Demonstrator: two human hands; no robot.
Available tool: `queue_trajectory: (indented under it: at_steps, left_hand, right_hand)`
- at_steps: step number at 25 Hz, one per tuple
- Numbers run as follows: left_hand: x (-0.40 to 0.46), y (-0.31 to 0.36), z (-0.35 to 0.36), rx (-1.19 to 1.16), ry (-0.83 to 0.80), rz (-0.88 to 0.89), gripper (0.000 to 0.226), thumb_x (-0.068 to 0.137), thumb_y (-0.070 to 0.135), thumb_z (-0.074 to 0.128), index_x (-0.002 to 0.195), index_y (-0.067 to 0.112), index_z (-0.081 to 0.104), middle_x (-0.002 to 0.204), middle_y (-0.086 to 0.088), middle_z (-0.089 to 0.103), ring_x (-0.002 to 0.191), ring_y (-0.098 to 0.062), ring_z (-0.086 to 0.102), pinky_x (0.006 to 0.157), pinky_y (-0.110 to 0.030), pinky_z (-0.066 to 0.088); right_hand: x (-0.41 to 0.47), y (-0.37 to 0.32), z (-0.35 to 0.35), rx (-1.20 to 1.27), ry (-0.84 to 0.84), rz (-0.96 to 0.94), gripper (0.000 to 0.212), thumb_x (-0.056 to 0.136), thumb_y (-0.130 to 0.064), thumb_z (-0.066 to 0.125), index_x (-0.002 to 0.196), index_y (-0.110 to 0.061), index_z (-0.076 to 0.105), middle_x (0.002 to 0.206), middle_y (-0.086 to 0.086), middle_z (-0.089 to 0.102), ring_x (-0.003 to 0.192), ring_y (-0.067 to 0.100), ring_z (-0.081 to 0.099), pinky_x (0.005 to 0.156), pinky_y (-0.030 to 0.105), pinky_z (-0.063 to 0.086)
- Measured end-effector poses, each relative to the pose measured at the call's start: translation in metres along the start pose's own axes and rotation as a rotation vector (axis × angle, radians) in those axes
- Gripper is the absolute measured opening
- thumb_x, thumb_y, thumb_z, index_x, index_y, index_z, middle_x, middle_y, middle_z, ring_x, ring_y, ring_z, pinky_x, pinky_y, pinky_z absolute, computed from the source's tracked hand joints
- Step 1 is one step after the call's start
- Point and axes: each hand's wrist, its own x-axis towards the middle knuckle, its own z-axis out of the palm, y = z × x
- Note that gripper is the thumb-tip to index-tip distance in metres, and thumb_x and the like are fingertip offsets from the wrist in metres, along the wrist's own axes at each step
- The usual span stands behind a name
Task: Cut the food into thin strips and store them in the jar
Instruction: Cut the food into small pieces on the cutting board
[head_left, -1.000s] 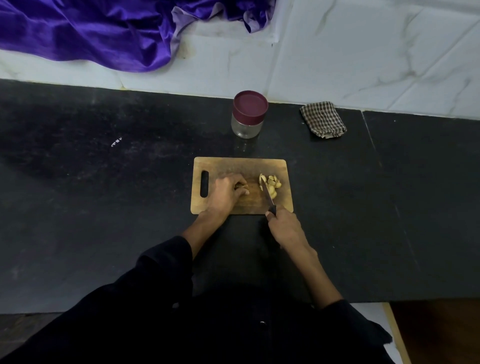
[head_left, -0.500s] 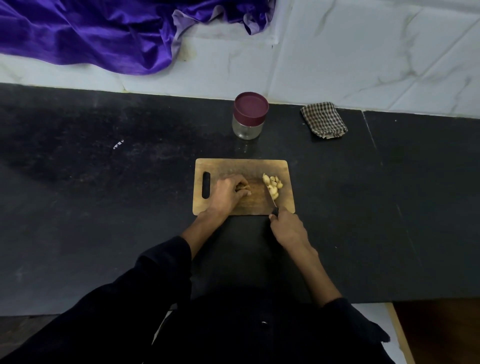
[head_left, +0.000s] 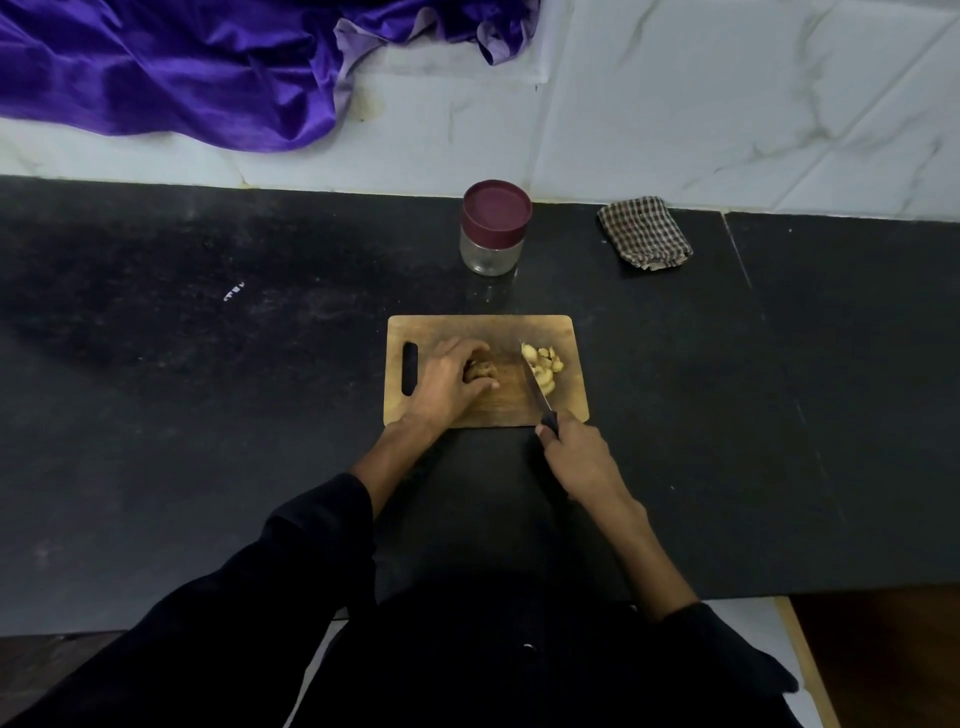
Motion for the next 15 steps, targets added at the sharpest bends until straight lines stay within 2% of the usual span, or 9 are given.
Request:
queue_trajectory:
  at_steps: [4, 7, 10, 15]
  left_hand:
    - [-0.001, 0.000, -0.003, 0.054, -0.016, 0.010, 0.048, 0.078, 0.023, 0.075, 0.122, 0.010, 0.059, 0.124, -0.005, 0.055, 0.117, -0.017, 0.048, 0.097, -0.019, 0.032]
    - [-0.002, 0.000, -0.002, 0.083, 0.012, 0.031, 0.038, 0.081, 0.022, 0.073, 0.115, 0.008, 0.065, 0.120, -0.006, 0.058, 0.115, -0.019, 0.050, 0.096, -0.022, 0.034]
    - [-0.001, 0.002, 0.000, 0.089, 0.030, 0.013, 0.028, 0.084, 0.016, 0.070, 0.109, 0.007, 0.068, 0.118, -0.006, 0.059, 0.113, -0.019, 0.050, 0.092, -0.019, 0.032]
    - [0.002, 0.003, 0.001, 0.108, 0.042, 0.002, 0.022, 0.081, 0.014, 0.071, 0.103, 0.009, 0.071, 0.109, -0.007, 0.065, 0.107, -0.020, 0.054, 0.091, -0.024, 0.037]
  right_hand:
    - [-0.001, -0.008, 0.007, -0.001, -0.006, -0.053, 0.021, 0.103, -0.034, 0.044, 0.112, -0.017, 0.051, 0.102, 0.004, 0.059, 0.094, 0.025, 0.063, 0.082, 0.050, 0.056]
    - [0.000, -0.016, 0.010, -0.001, 0.001, -0.090, 0.020, 0.103, -0.034, 0.044, 0.110, -0.016, 0.050, 0.099, 0.005, 0.058, 0.091, 0.027, 0.063, 0.078, 0.051, 0.057]
    - [0.003, -0.025, 0.012, -0.033, 0.016, -0.129, 0.020, 0.104, -0.033, 0.043, 0.109, -0.015, 0.050, 0.098, 0.006, 0.060, 0.090, 0.026, 0.064, 0.077, 0.050, 0.057]
    - [0.009, -0.031, 0.015, -0.098, 0.039, -0.138, 0.021, 0.104, -0.030, 0.044, 0.113, -0.013, 0.052, 0.100, 0.006, 0.062, 0.093, 0.023, 0.062, 0.078, 0.043, 0.052]
